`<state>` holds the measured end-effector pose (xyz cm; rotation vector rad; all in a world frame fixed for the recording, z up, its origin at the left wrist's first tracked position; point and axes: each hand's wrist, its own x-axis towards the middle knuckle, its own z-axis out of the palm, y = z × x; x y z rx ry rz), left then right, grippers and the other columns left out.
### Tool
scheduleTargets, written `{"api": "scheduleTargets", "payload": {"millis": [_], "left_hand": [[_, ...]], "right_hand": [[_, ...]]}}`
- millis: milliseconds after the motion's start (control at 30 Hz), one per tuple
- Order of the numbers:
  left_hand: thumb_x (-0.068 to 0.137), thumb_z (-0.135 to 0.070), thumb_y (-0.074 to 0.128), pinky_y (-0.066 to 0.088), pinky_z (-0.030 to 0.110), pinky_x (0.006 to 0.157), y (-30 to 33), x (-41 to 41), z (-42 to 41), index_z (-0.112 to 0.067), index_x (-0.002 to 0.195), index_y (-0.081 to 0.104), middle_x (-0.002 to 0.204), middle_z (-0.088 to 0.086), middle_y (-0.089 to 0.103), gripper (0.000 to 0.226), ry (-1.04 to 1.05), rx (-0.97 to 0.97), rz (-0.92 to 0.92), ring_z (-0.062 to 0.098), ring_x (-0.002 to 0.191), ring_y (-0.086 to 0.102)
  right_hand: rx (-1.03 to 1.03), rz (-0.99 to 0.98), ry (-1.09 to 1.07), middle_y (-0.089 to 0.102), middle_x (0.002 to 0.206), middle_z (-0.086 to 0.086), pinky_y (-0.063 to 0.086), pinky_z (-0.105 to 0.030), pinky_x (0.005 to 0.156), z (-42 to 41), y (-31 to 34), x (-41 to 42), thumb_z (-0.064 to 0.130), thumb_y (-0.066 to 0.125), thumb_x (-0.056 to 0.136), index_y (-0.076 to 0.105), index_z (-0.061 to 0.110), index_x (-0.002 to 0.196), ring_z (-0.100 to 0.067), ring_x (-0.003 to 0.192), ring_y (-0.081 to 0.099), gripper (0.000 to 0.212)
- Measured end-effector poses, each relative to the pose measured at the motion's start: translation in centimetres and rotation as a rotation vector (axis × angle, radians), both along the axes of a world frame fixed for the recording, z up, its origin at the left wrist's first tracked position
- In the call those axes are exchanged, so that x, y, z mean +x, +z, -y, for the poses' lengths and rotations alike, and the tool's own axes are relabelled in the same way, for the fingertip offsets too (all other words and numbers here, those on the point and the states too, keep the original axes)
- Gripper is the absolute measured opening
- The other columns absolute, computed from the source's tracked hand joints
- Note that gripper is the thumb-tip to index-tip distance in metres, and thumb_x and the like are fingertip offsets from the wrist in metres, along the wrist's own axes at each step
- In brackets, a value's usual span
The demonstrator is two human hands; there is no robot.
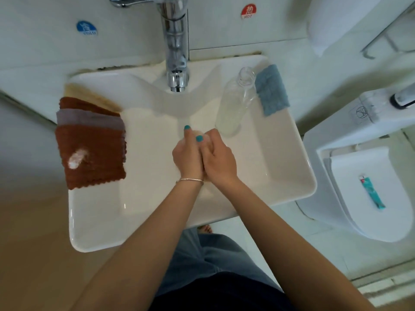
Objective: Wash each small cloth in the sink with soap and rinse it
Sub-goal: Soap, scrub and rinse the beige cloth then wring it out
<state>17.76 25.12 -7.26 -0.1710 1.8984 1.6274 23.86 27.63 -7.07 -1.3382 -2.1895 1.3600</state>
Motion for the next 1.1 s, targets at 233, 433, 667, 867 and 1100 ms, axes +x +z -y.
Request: {"api": "scheduleTargets", "payload": {"millis": [233, 433, 667, 867, 1100], "left_hand": [[0.099, -0.032, 0.043, 0.04, 0.022, 0.056, 1.2, -0.7, -0.4, -0.017, 0.063, 0.051, 0.062, -0.003, 0.054, 0.039, -0.2, -0.09, -0.215, 0.015, 0.06, 0.051], [0.099, -0.031, 0.046, 0.042, 0.023, 0.056, 3.5, 1.5, -0.2, -0.016, 0.061, 0.049, 0.061, -0.002, 0.053, 0.04, -0.262, 0.037, -0.209, 0.011, 0.056, 0.048], [0.1, -0.027, 0.046, 0.042, 0.026, 0.059, 5.1, 1.1, 0.4, -0.011, 0.068, 0.051, 0.067, 0.003, 0.056, 0.036, -0.457, 0.037, -0.171, 0.016, 0.067, 0.053], [0.098, -0.023, 0.047, 0.044, 0.017, 0.059, 5.7, -2.1, 0.7, -0.029, 0.064, 0.049, 0.065, -0.004, 0.051, 0.035, -0.49, 0.039, -0.275, 0.02, 0.066, 0.05], [0.1, -0.015, 0.047, 0.037, 0.023, 0.063, 5.9, -2.7, 2.0, -0.012, 0.075, 0.056, 0.069, 0.0, 0.055, 0.027, -0.544, 0.104, -0.341, 0.01, 0.065, 0.046]], "right_hand": [[-0.006, -0.035, -0.037, 0.06, 0.073, -0.009, 0.042, -0.042, 0.062, 0.3, 1.6, 0.0, 0.043, 0.038, 0.1, 0.036, 0.018, 0.085, -0.032, 0.07, 0.058, 0.029], [-0.068, -0.102, -0.272, 0.051, 0.067, 0.006, 0.043, -0.039, 0.066, -1.3, 3.3, -0.7, 0.04, 0.045, 0.1, 0.038, 0.024, 0.074, -0.017, 0.064, 0.05, 0.031], [-0.024, -0.023, -0.285, 0.053, 0.071, -0.002, 0.036, -0.036, 0.065, -2.0, 5.9, -0.8, 0.037, 0.043, 0.101, 0.04, 0.018, 0.074, -0.027, 0.074, 0.053, 0.033], [0.104, -0.017, -0.192, 0.052, 0.064, -0.004, 0.039, -0.043, 0.062, 2.2, 7.2, -1.4, 0.04, 0.042, 0.102, 0.031, 0.025, 0.073, -0.029, 0.065, 0.051, 0.034], [0.066, -0.045, -0.318, 0.048, 0.062, 0.001, 0.035, -0.042, 0.06, 3.8, 7.1, -2.3, 0.036, 0.04, 0.103, 0.032, 0.023, 0.072, -0.022, 0.06, 0.046, 0.034]]}}
